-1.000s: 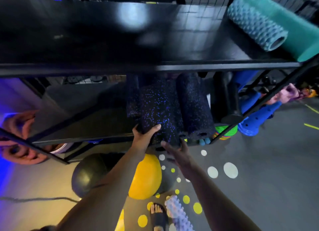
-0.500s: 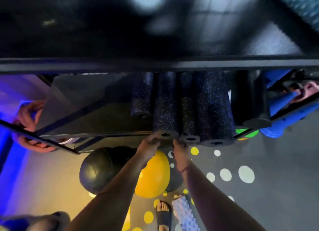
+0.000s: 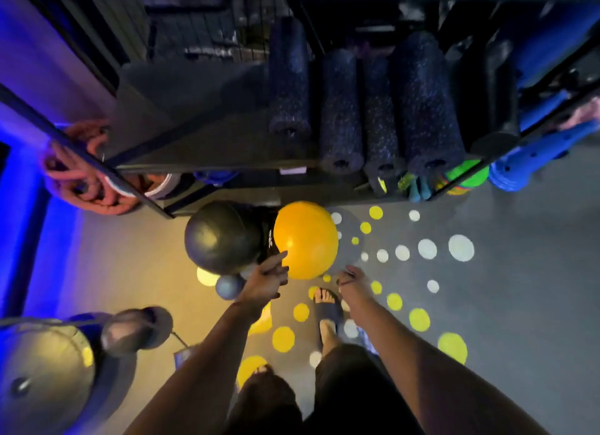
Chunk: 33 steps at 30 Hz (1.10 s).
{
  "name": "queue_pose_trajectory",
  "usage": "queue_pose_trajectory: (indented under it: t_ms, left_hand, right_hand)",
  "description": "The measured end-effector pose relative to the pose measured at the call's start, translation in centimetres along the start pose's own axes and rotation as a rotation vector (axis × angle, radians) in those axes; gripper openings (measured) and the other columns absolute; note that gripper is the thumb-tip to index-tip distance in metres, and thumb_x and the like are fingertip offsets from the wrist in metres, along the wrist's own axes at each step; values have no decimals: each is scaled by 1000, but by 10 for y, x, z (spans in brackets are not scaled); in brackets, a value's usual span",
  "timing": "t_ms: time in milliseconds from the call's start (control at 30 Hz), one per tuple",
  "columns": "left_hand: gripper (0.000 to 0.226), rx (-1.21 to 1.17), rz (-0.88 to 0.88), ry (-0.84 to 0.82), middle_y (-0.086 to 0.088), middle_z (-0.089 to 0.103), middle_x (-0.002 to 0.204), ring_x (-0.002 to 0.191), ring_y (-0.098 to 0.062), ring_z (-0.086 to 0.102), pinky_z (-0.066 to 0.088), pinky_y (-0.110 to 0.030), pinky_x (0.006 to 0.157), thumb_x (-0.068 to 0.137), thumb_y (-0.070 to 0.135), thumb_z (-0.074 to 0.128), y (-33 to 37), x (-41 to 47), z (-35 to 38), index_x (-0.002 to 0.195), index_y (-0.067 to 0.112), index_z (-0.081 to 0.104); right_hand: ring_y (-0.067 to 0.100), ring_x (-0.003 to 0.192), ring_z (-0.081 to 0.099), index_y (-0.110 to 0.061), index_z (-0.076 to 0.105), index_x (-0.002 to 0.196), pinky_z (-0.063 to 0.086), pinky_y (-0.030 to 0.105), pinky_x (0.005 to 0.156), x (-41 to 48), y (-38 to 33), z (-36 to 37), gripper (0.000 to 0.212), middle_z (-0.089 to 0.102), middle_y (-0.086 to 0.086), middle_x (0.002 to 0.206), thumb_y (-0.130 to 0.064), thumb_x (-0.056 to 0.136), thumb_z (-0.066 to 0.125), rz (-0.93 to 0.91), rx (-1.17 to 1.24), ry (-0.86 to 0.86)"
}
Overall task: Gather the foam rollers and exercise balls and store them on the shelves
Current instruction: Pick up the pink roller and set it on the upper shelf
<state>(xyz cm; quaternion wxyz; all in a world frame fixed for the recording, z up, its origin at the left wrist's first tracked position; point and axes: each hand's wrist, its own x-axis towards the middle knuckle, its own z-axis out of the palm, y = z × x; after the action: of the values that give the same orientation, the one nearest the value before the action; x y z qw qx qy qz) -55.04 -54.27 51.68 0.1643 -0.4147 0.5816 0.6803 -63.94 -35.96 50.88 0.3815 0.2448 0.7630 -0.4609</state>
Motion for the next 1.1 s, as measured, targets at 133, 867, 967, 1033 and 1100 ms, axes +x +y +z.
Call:
queue_pose_trajectory:
  t_ms: [133, 867, 967, 1033, 1100]
  left_hand:
    - [47, -36, -68, -61, 0, 67, 122, 107, -19, 67, 52, -34, 81, 101, 8, 54, -53, -62, -17, 140, 34, 53]
    - [38, -123, -350, 54, -17, 72, 112, 85, -30, 69, 48, -32, 69, 98, 29, 62, -231, -65, 161, 135, 20, 54]
    - [35, -150, -371, 45, -16, 71, 116, 89, -30, 68, 51, -35, 75, 103, 32, 52, -281, -5, 214, 136, 19, 52]
    - [37, -106, -373, 24, -12, 71, 111, 90, -28, 69, 51, -36, 77, 104, 32, 49, -323, 41, 250, 138, 18, 53]
    - [38, -76, -369, 11, -12, 72, 116, 95, -28, 69, 51, -37, 81, 103, 34, 49, -370, 89, 282, 138, 20, 53]
  right_hand:
    - [20, 79, 55, -10, 61, 109, 47, 30, 69, -48, 80, 6, 13, 59, 4, 90, -12, 99, 54, 49, -22, 75]
    - [30, 115, 64, -11, 65, 123, 50, 40, 99, -7, 330, -106, 53, 69, 12, 122, -43, 82, 56, 125, -316, 54]
    - [33, 120, 59, -12, 61, 126, 48, 34, 98, 65, 376, -126, 45, 64, 12, 126, -30, 85, 62, 119, -305, 88]
    - [34, 131, 48, -10, 47, 143, 40, 35, 103, 130, 414, -135, 57, 52, 15, 139, -17, 89, 66, 105, -359, 75]
    - [37, 132, 45, -9, 42, 145, 40, 40, 106, 201, 457, -141, 67, 47, 18, 142, -17, 85, 72, 79, -450, 76]
